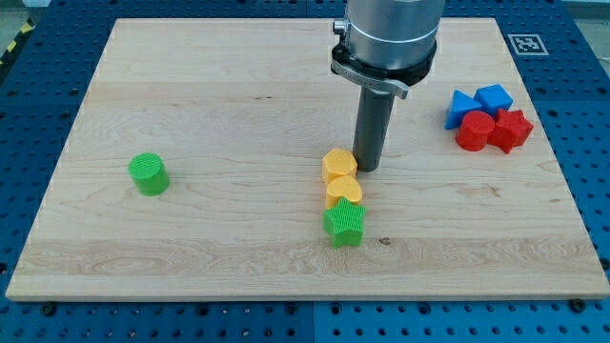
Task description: Point your arm at the bottom side of the green circle
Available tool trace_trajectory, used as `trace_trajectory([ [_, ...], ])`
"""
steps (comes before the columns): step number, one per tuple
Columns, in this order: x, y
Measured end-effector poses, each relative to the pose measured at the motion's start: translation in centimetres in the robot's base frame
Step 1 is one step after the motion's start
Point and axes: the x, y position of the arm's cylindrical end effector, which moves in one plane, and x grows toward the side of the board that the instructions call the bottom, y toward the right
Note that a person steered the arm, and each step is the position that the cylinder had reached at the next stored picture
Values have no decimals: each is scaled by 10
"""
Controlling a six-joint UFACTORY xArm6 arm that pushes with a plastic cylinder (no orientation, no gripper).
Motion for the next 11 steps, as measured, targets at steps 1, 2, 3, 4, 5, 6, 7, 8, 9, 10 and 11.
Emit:
trace_trajectory([
  [1,-3,0],
  [2,-27,-18],
  [3,-28,-79],
  [4,-25,-103],
  [5,20,-103],
  [6,36,-103],
  [7,55,-103],
  [8,88,-115],
  [9,112,-166],
  [10,107,-223],
  [11,89,-250],
])
